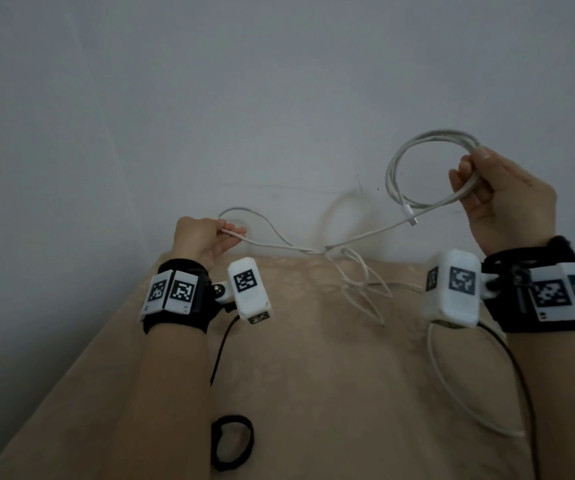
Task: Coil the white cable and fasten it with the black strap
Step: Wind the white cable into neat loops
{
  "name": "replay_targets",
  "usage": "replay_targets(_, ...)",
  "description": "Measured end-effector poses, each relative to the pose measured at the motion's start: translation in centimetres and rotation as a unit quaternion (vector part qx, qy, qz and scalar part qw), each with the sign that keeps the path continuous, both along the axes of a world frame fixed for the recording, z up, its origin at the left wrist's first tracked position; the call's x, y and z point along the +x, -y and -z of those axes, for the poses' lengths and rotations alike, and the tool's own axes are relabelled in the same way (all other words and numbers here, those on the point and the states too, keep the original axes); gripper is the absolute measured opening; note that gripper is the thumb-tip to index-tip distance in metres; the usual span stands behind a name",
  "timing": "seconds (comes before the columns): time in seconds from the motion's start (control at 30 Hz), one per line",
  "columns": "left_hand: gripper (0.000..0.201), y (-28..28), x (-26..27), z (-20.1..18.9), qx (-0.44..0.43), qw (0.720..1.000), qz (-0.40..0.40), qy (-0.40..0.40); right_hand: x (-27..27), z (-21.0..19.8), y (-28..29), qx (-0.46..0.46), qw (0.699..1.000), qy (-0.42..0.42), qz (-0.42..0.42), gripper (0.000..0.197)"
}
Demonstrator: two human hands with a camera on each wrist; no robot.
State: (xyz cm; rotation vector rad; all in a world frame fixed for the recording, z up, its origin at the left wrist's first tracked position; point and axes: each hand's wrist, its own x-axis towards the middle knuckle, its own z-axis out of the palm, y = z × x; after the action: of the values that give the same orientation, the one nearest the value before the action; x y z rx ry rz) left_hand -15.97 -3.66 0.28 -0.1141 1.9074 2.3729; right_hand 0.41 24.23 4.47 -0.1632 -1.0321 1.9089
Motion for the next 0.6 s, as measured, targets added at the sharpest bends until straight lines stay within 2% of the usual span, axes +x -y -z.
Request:
replay_targets(0.2,0.025,0.4,-0.3,0.1,-0.033,0.999,-0.043,0.0,0.5,-0.2,-1.2,-0.1,0.992,-0.06,0.046,0.002)
replay_targets(0.4,0.011,-0.4,0.7,-0.4,-0.122,0.989,0.074,-0.035,-0.7,0.5,0.0,-0.072,0.997,-0.011,0.022,0.002)
replay_targets(0.5,0.01,-1.1,0.7,-0.7,-0.205,0.971,0.097,-0.073,-1.5,0.7,1.2,-0.032,0.999,-0.002,-0.009,0.004)
replay_targets(0.57,0.024,-1.5,0.8,-1.3,-0.287,0.942,0.098,-0.146,-1.9,0.8,2.0,-0.003,1.0,0.005,-0.031,0.003)
replay_targets(0.6,0.029,-1.7,1.2,-1.8,-0.296,0.931,0.102,-0.188,-2.1,0.8,2.4,0.013,0.999,0.011,-0.043,0.004)
